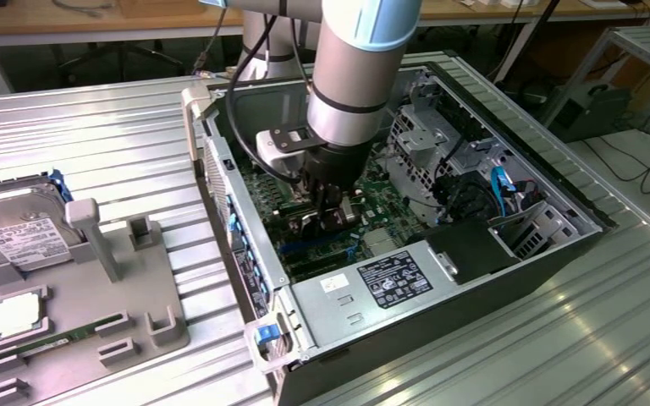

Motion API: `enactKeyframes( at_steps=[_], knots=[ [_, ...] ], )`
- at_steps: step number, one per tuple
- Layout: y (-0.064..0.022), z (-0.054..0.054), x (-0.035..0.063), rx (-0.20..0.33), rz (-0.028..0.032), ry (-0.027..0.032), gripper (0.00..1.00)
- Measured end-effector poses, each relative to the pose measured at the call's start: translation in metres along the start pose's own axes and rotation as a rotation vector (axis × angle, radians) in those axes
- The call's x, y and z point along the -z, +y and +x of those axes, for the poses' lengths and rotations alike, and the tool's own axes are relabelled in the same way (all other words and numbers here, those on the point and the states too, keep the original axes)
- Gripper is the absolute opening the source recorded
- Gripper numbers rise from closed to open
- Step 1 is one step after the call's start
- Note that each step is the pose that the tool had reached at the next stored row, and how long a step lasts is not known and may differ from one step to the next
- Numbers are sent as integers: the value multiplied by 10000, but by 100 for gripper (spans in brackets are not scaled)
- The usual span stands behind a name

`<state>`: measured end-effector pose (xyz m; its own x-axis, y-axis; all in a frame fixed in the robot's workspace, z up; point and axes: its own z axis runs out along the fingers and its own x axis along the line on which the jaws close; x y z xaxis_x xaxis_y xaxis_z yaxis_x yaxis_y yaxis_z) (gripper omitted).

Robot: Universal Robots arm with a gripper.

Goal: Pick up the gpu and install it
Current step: 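Insert the gpu into the slot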

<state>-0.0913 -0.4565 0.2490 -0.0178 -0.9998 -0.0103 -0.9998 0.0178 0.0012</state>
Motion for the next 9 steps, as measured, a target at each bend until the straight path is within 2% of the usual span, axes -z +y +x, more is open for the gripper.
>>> enactKeyframes(
  at_steps=[9],
  knots=[
    [1,0,-31,0,-1,-2,27]
  ],
)
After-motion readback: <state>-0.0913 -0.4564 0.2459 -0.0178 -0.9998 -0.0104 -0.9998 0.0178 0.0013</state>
